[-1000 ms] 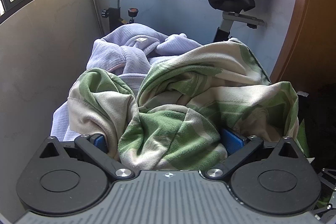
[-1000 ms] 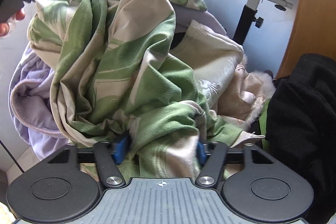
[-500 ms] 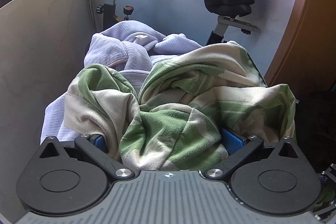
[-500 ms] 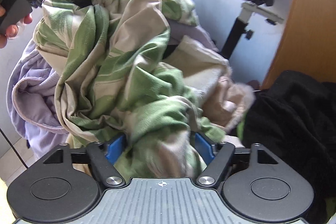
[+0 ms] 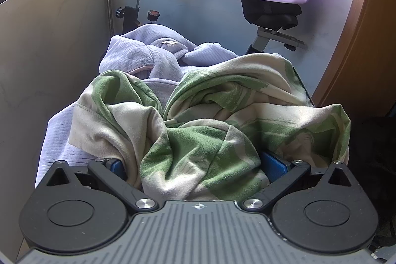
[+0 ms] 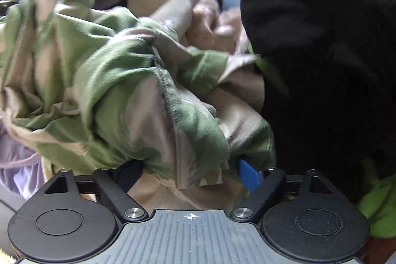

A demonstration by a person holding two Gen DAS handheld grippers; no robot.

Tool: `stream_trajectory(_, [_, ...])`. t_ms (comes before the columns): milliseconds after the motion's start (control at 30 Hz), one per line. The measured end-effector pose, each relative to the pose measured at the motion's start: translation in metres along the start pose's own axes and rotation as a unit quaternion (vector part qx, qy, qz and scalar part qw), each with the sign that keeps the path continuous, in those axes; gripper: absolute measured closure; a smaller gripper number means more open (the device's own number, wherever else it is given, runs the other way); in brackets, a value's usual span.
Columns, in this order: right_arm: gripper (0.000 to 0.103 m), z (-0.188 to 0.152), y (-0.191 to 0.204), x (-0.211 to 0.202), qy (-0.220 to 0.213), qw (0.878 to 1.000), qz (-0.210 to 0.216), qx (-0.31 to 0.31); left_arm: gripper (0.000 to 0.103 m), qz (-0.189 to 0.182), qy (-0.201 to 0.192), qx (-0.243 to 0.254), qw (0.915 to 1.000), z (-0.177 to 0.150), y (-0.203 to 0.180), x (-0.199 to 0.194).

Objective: Fold clothes

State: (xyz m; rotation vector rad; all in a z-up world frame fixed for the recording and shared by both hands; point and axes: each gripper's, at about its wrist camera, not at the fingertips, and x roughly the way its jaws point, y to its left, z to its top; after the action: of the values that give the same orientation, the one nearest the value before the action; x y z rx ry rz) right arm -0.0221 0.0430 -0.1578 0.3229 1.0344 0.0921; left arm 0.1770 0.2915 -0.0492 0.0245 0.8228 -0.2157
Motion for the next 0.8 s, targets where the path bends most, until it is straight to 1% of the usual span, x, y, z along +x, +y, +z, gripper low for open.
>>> stream_trajectory(67, [0.012, -0.002, 0.002, 0.004, 0.002, 1.0, 0.007, 0.01, 0.0, 0.0, 0.0, -0.001, 1.0, -0.001, 0.0, 0.0])
stream_trajectory(100, [0.017, -0.003, 0.003, 0.006, 0.003, 1.0, 0.011, 0.015, 0.0, 0.0, 0.0, -0.001, 1.0, -0.001, 0.0, -0.001])
stream_trajectory(133, [0.028, -0.003, 0.004, 0.008, 0.004, 1.0, 0.015, 0.02, 0.0, 0.0, 0.0, -0.001, 1.0, -0.002, 0.0, -0.001])
stream_trajectory(167, [0.06, -0.004, 0.005, 0.01, 0.005, 0.999, 0.018, 0.026, 0.0, -0.001, 0.0, -0.002, 1.0, -0.002, 0.0, -0.001])
stream_trajectory(233, [0.07, -0.006, 0.006, 0.014, 0.007, 0.999, 0.026, 0.036, 0.0, -0.001, 0.0, -0.003, 1.0, -0.003, 0.0, -0.001])
stream_trajectory(300, [0.083, -0.004, 0.022, 0.004, -0.011, 1.0, 0.016, -0.012, 0.0, -0.002, 0.001, -0.005, 1.0, -0.002, 0.001, -0.001])
stream_trajectory(333, [0.085, -0.003, 0.03, -0.003, -0.025, 0.999, 0.016, -0.032, 0.0, -0.002, 0.001, -0.006, 1.0, -0.002, 0.001, -0.001])
stream_trajectory(367, [0.087, -0.001, 0.036, -0.01, -0.039, 0.998, 0.02, -0.039, 0.0, -0.001, 0.001, -0.006, 1.0, -0.002, 0.001, -0.001])
stream_trajectory(433, [0.087, 0.006, 0.042, -0.025, -0.07, 0.996, 0.037, -0.035, 0.0, 0.001, 0.0, -0.005, 1.0, -0.002, 0.0, 0.0])
stream_trajectory(500, [0.088, 0.013, 0.049, -0.04, -0.108, 0.992, 0.056, -0.033, 0.0, 0.002, -0.002, -0.005, 1.0, -0.003, -0.001, 0.0])
stream_trajectory(567, [0.088, 0.018, 0.055, -0.052, -0.135, 0.987, 0.077, -0.038, 0.0, 0.003, -0.002, -0.005, 1.0, -0.003, -0.001, 0.0])
stream_trajectory(667, [0.087, 0.022, 0.056, -0.048, -0.138, 0.986, 0.086, -0.042, 0.0, 0.005, -0.003, -0.004, 1.0, -0.003, -0.001, 0.0])
stream_trajectory(733, [0.083, 0.018, 0.051, -0.037, -0.117, 0.99, 0.076, -0.027, 0.0, 0.006, -0.003, -0.003, 1.0, -0.004, -0.002, 0.0])
stream_trajectory(767, [0.079, 0.012, 0.041, -0.035, -0.107, 0.992, 0.071, -0.013, 0.0, 0.006, -0.004, -0.002, 1.0, -0.004, -0.002, 0.0])
stream_trajectory(800, [0.073, 0.006, 0.028, -0.035, -0.096, 0.993, 0.066, 0.003, 0.0, 0.006, -0.005, -0.002, 1.0, -0.004, -0.002, 0.0])
